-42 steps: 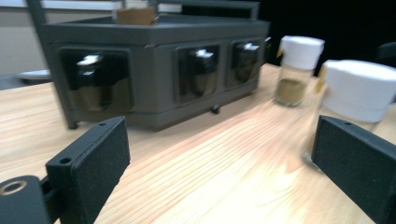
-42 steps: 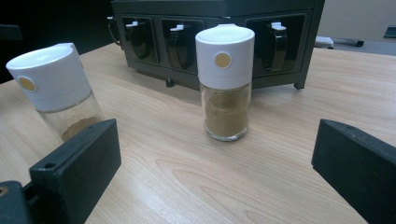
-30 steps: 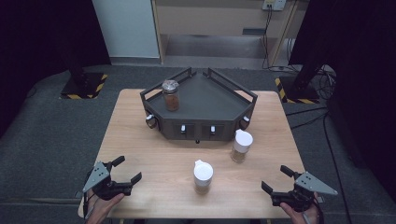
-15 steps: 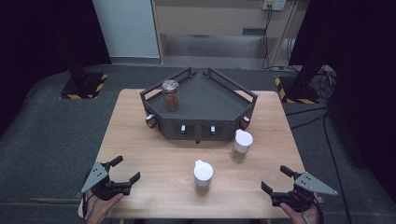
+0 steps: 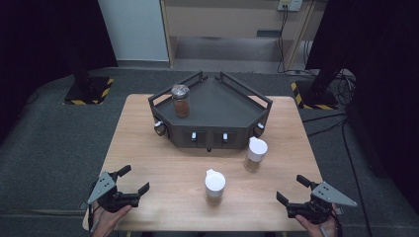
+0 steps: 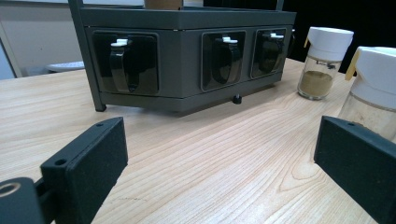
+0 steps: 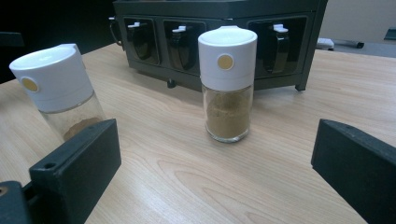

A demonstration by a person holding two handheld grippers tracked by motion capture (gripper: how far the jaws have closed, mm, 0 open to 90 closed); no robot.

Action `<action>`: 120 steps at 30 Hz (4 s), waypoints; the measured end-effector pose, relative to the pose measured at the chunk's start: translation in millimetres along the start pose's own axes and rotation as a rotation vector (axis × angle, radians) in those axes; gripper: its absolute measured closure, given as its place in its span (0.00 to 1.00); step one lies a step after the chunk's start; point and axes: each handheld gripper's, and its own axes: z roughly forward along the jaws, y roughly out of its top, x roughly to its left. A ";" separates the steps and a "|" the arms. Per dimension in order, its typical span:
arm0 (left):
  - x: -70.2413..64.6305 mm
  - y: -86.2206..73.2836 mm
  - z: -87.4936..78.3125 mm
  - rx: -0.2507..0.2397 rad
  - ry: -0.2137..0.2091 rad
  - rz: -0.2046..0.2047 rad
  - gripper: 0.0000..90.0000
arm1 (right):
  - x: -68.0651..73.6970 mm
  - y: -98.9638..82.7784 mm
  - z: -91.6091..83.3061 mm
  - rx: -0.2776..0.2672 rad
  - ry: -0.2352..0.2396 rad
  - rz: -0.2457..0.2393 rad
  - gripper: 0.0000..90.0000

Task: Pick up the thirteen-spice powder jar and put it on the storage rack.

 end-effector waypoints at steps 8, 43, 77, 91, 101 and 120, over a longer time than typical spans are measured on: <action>0.4 0.3 0.5 0.008 0.000 -0.003 0.02 | 1.8 3.9 -0.5 0.004 0.008 0.003 0.02; 2.0 0.3 2.7 0.026 -0.007 -0.015 0.02 | 35.9 70.6 71.9 0.031 0.307 -0.115 0.03; 2.5 0.2 2.7 0.025 -0.012 -0.017 0.02 | 79.4 65.1 147.3 0.154 0.339 -0.115 0.11; 2.7 0.2 2.3 0.025 -0.012 -0.017 0.02 | 98.5 55.2 152.6 0.161 0.271 -0.159 0.33; 3.0 0.2 2.4 0.025 -0.014 -0.018 0.02 | 99.3 64.7 153.4 0.185 0.267 -0.185 0.34; 3.7 -0.1 2.4 0.026 -0.016 -0.021 0.02 | 88.0 113.4 163.6 0.200 0.300 -0.195 0.34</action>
